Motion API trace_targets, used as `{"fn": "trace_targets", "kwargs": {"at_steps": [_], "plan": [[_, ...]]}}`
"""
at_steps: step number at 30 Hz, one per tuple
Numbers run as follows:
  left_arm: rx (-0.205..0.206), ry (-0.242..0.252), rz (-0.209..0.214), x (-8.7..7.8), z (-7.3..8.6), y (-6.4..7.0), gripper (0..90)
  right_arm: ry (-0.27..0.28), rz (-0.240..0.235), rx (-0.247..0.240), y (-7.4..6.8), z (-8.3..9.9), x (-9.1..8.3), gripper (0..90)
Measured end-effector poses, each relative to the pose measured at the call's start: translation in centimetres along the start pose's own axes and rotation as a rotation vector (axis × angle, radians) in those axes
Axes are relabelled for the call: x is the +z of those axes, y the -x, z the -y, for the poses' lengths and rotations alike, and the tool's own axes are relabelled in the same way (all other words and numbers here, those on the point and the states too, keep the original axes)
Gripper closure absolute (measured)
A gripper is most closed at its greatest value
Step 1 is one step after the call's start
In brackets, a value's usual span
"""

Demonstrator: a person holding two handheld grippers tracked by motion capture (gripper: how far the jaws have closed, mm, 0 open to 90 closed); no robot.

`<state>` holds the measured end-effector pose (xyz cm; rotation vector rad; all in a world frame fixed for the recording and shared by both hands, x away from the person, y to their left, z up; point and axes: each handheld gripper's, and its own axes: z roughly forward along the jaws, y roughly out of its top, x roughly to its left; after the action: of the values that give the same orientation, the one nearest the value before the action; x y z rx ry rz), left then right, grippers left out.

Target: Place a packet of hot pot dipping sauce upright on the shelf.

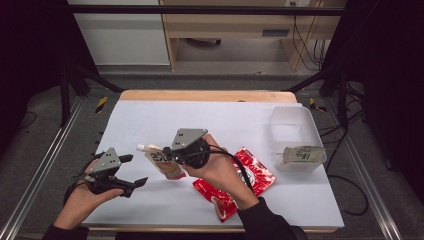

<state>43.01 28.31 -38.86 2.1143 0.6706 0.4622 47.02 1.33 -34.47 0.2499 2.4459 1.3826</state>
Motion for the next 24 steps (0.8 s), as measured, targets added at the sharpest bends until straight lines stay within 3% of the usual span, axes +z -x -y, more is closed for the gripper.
{"fn": "trace_targets", "kwargs": {"at_steps": [7, 12, 17, 24], "plan": [[0.041, 0.018, 0.004, -0.9, -1.8, -0.5, 11.1, -0.001, -0.020, -0.024, -0.4, -0.1, 0.3, 89.6], [0.075, 0.016, 0.039, -1.2, -2.7, -0.9, 18.6, 0.009, -0.029, -0.029, -0.6, -0.2, 0.2, 89.6], [0.103, -0.012, 0.078, -0.4, -3.4, -1.3, 25.8, 0.010, -0.030, -0.033, -0.6, -0.3, 0.2, 89.6], [0.101, -0.004, 0.102, -0.4, -3.8, -1.5, 36.2, 0.006, -0.037, -0.037, -0.8, -0.2, 0.3, 89.6]]}}
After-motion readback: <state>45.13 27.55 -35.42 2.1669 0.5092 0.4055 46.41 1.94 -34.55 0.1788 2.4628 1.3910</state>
